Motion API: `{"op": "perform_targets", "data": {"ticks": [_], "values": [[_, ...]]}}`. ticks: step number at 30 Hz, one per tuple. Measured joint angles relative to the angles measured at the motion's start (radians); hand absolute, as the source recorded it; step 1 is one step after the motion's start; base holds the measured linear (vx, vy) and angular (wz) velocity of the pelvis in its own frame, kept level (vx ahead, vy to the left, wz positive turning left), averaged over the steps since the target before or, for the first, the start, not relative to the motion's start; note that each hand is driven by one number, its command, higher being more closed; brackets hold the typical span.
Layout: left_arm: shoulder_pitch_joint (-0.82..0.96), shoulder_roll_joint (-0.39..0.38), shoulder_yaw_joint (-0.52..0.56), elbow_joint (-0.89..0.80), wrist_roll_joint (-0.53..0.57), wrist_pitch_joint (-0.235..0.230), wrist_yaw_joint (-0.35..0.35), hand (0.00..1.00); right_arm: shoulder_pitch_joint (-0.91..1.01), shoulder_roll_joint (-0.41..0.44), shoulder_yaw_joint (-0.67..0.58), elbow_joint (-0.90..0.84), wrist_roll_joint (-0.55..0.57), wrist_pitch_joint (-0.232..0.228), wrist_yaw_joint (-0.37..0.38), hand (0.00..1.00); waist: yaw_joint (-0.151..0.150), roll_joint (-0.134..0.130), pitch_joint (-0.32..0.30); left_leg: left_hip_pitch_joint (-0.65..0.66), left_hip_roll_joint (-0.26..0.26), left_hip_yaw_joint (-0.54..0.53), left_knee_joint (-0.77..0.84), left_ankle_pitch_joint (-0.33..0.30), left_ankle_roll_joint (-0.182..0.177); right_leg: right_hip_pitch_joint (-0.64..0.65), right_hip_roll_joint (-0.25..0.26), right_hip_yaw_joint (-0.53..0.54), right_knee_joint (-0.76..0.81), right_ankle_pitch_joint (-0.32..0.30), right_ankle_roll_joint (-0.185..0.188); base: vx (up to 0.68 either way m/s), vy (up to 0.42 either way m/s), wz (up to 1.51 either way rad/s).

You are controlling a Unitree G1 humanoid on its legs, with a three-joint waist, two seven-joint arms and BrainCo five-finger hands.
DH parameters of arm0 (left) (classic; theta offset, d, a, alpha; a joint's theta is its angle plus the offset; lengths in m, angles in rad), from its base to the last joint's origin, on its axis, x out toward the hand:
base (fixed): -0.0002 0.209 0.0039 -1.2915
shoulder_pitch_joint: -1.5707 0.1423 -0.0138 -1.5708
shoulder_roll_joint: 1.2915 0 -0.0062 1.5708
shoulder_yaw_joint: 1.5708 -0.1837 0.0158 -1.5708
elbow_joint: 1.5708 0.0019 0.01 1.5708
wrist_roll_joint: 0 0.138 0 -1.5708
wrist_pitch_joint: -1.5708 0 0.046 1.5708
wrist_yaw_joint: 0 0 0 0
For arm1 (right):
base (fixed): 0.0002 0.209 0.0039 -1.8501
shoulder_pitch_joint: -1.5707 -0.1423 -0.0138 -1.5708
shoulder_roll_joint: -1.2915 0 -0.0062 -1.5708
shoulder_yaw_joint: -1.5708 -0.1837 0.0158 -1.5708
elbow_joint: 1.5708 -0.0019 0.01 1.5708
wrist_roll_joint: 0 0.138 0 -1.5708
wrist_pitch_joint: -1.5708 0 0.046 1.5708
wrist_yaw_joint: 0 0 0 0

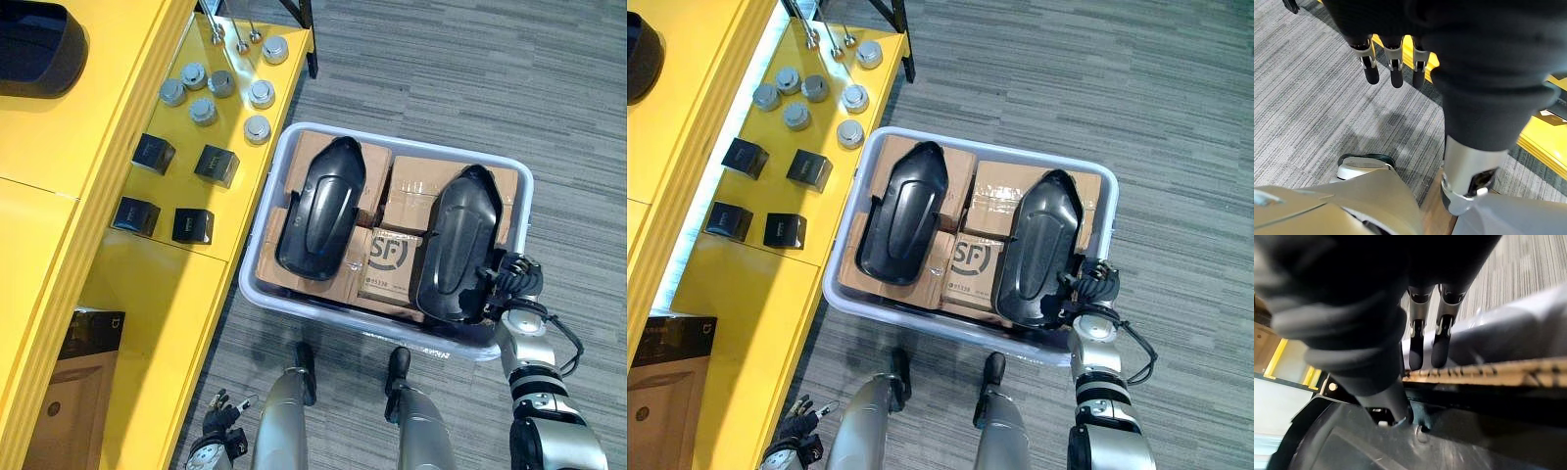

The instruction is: Walk over and take plastic housings, then place them on the shelf

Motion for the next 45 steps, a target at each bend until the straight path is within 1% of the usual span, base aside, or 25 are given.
{"op": "perform_targets", "data": {"ticks": [3, 6, 9, 10, 13, 15, 16, 18, 19, 20, 21, 23, 24, 25, 28, 31, 32, 33, 35, 36, 37, 39, 40, 41, 45], "values": [[-0.007, 0.000, -0.010, 0.000, 0.000, -0.001, 0.000, 0.00, -0.041, -0.018, 0.008, 0.058, -0.004, 0.009, 0.003, 1.00, 0.000, 0.000, 0.000, 0.001, 0.000, 0.000, -0.003, 0.001, 0.001, 0.001, 0.001, 0.000, -0.003, 0.001, -0.001, 0.00, 0.000, 0.00], [-0.014, 0.003, -0.011, -0.008, 0.000, -0.002, 0.000, 0.00, -0.095, -0.047, 0.031, 0.133, -0.047, 0.020, 0.016, 1.00, 0.000, 0.000, 0.000, 0.008, 0.000, 0.001, -0.007, 0.003, 0.003, 0.007, 0.001, -0.001, -0.007, 0.003, -0.003, 0.04, -0.005, 0.01], [-0.013, 0.003, -0.021, -0.050, 0.001, -0.002, 0.004, 0.00, -0.147, -0.070, 0.042, 0.219, -0.099, 0.050, 0.025, 1.00, 0.001, 0.001, 0.000, 0.034, -0.003, -0.006, -0.023, 0.010, 0.007, 0.046, 0.003, -0.014, -0.034, 0.009, -0.006, 0.04, -0.002, 0.10], [-0.010, 0.004, -0.038, -0.082, 0.001, -0.002, 0.012, 0.00, -0.154, -0.074, 0.041, 0.233, -0.118, 0.071, 0.029, 1.00, 0.002, 0.001, 0.001, 0.054, -0.006, -0.011, -0.032, 0.013, 0.005, 0.071, 0.003, -0.023, -0.045, 0.010, -0.005, 0.02, 0.004, 0.15], [0.023, -0.007, -0.050, -0.228, 0.001, -0.002, 0.021, 0.00, -0.146, -0.065, 0.041, 0.192, -0.152, 0.102, 0.029, 1.00, 0.001, 0.002, 0.001, 0.091, -0.014, -0.023, -0.053, 0.020, 0.005, 0.120, 0.001, -0.036, -0.072, 0.018, -0.004, 0.01, 0.014, 0.17], [0.095, -0.026, -0.049, -0.455, 0.004, -0.002, 0.022, 0.00, -0.049, -0.058, 0.045, -0.026, -0.205, 0.110, 0.009, 1.00, -0.002, 0.007, 0.006, 0.132, -0.026, -0.033, -0.073, 0.026, 0.006, 0.174, -0.005, -0.054, -0.100, 0.023, 0.000, 0.01, 0.030, 0.21], [0.117, -0.029, -0.048, -0.513, 0.005, -0.002, 0.022, 0.00, -0.018, -0.053, 0.044, -0.085, -0.233, 0.111, 0.003, 1.00, -0.001, 0.007, 0.006, 0.146, -0.029, -0.033, -0.080, 0.027, 0.006, 0.191, -0.006, -0.055, -0.106, 0.023, 0.000, 0.01, 0.032, 0.19], [0.181, -0.033, -0.042, -0.693, 0.027, -0.001, 0.022, 0.00, 0.101, -0.038, 0.040, -0.285, -0.331, 0.110, -0.013, 1.00, -0.002, 0.006, -0.007, 0.199, -0.042, -0.036, -0.113, 0.028, 0.006, 0.249, -0.014, -0.065, -0.134, 0.024, 0.002, 0.01, 0.029, 0.13], [0.193, -0.035, -0.035, -0.733, 0.041, 0.000, 0.022, 0.00, 0.125, -0.030, 0.034, -0.327, -0.359, 0.110, -0.014, 1.00, -0.003, 0.004, -0.013, 0.209, -0.047, -0.036, -0.123, 0.030, 0.005, 0.258, -0.016, -0.066, -0.140, 0.024, 0.002, 0.03, 0.027, 0.18], [0.210, -0.046, -0.007, -0.806, 0.070, 0.004, 0.021, 0.00, 0.165, -0.012, 0.021, -0.396, -0.406, 0.110, -0.021, 1.00, -0.014, 0.001, -0.025, 0.230, -0.058, -0.046, -0.145, 0.037, 0.005, 0.284, -0.022, -0.081, -0.156, 0.025, 0.004, 0.03, 0.016, 0.24], [0.214, -0.056, 0.014, -0.844, 0.100, 0.011, 0.022, 0.00, 0.187, -0.006, 0.018, -0.428, -0.440, 0.110, -0.024, 1.00, -0.021, 0.000, -0.032, 0.243, -0.064, -0.054, -0.158, 0.041, 0.005, 0.300, -0.024, -0.090, -0.167, 0.025, 0.006, 0.06, 0.011, 0.32], [0.240, -0.083, 0.071, -1.004, 0.197, 0.038, 0.030, 0.00, 0.274, 0.039, -0.007, -0.544, -0.529, 0.110, -0.024, 1.00, -0.024, -0.015, -0.084, 0.283, -0.074, -0.061, -0.198, 0.049, 0.002, 0.346, -0.027, -0.109, -0.203, 0.027, 0.009, 0.10, -0.010, 0.21], [0.247, -0.086, 0.078, -1.043, 0.226, 0.041, 0.036, 0.00, 0.292, 0.050, -0.012, -0.570, -0.553, 0.110, -0.024, 1.00, -0.024, -0.020, -0.098, 0.293, -0.075, -0.061, -0.205, 0.050, 0.002, 0.357, -0.026, -0.110, -0.211, 0.028, 0.010, 0.11, -0.018, 0.07], [0.257, -0.088, 0.082, -1.110, 0.271, 0.044, 0.042, 0.00, 0.322, 0.066, -0.014, -0.610, -0.592, 0.110, -0.024, 1.00, -0.024, -0.028, -0.131, 0.310, -0.077, -0.060, -0.218, 0.051, 0.000, 0.375, -0.025, -0.112, -0.225, 0.028, 0.010, 0.12, -0.017, 0.05], [0.258, -0.091, 0.059, -1.234, 0.381, 0.043, 0.051, 0.00, 0.370, 0.068, -0.015, -0.700, -0.672, 0.108, -0.033, 1.00, -0.029, -0.042, -0.186, 0.373, -0.084, -0.062, -0.258, 0.053, -0.003, 0.435, -0.026, -0.121, -0.256, 0.029, 0.011, 0.12, -0.012, 0.06], [0.245, -0.089, 0.010, -1.283, 0.392, 0.028, 0.063, 0.00, 0.372, 0.068, -0.013, -0.750, -0.716, 0.102, -0.036, 1.00, -0.047, -0.049, -0.232, 0.409, -0.089, -0.065, -0.293, 0.060, -0.005, 0.462, -0.027, -0.131, -0.267, 0.029, 0.011, 0.06, -0.001, 0.06], [0.234, -0.085, -0.029, -1.281, 0.340, 0.023, 0.059, 0.00, 0.370, 0.068, -0.010, -0.764, -0.723, 0.101, -0.040, 1.00, -0.047, -0.051, -0.245, 0.427, -0.090, -0.064, -0.310, 0.066, -0.007, 0.472, -0.027, -0.131, -0.267, 0.029, 0.011, 0.04, 0.002, -0.02], [0.219, -0.079, -0.083, -1.264, 0.242, 0.018, 0.041, 0.00, 0.367, 0.067, -0.001, -0.767, -0.723, 0.100, -0.042, 1.00, -0.048, -0.054, -0.259, 0.445, -0.090, -0.061, -0.326, 0.071, -0.007, 0.481, -0.027, -0.130, -0.267, 0.029, 0.011, 0.02, 0.002, -0.04], [0.188, -0.057, -0.160, -1.211, 0.102, 0.015, 0.020, 0.00, 0.361, 0.065, 0.028, -0.769, -0.735, 0.100, -0.043, 1.00, -0.048, -0.057, -0.278, 0.465, -0.092, -0.059, -0.353, 0.083, -0.009, 0.489, -0.027, -0.129, -0.267, 0.029, 0.011, 0.00, -0.001, -0.02], [0.139, -0.020, -0.238, -1.133, -0.045, 0.023, -0.014, 0.00, 0.349, 0.064, 0.070, -0.773, -0.745, 0.100, -0.043, 1.00, -0.049, -0.059, -0.293, 0.485, -0.093, -0.054, -0.382, 0.098, -0.012, 0.490, -0.027, -0.125, -0.267, 0.029, 0.011, -0.01, -0.002, -0.06], [0.116, -0.006, -0.269, -1.097, -0.102, 0.030, -0.030, 0.00, 0.343, 0.064, 0.090, -0.777, -0.745, 0.099, -0.042, 1.00, -0.049, -0.060, -0.297, 0.491, -0.094, -0.050, -0.393, 0.104, -0.013, 0.490, -0.027, -0.121, -0.267, 0.029, 0.011, -0.03, -0.001, -0.14], [0.027, 0.027, -0.356, -0.972, -0.324, 0.074, -0.067, 0.00, 0.316, 0.064, 0.172, -0.820, -0.745, 0.097, -0.042, 1.00, -0.052, -0.065, -0.301, 0.514, -0.095, -0.033, -0.430, 0.125, -0.015, 0.488, -0.025, -0.105, -0.271, 0.029, 0.011, -0.06, -0.002, -0.19], [0.010, 0.032, -0.370, -0.949, -0.361, 0.084, -0.071, 0.00, 0.313, 0.063, 0.187, -0.835, -0.745, 0.097, -0.042, 1.00, -0.052, -0.067, -0.302, 0.520, -0.096, -0.030, -0.439, 0.131, -0.016, 0.489, -0.025, -0.103, -0.272, 0.029, 0.011, -0.06, -0.004, -0.10], [-0.020, 0.034, -0.389, -0.912, -0.432, 0.099, -0.076, 0.00, 0.310, 0.063, 0.211, -0.864, -0.745, 0.094, -0.043, 1.00, -0.060, -0.069, -0.308, 0.523, -0.097, -0.032, -0.455, 0.142, -0.016, 0.488, -0.024, -0.104, -0.275, 0.029, 0.012, -0.04, -0.005, -0.01], [-0.072, 0.054, -0.410, -0.859, -0.531, 0.110, -0.070, 0.00, 0.273, 0.063, 0.275, -0.885, -0.745, 0.088, -0.056, 1.00, -0.079, -0.071, -0.328, 0.544, -0.098, -0.029, -0.517, 0.180, -0.017, 0.480, -0.020, -0.102, -0.277, 0.031, 0.015, -0.04, 0.003, 0.00]]}}
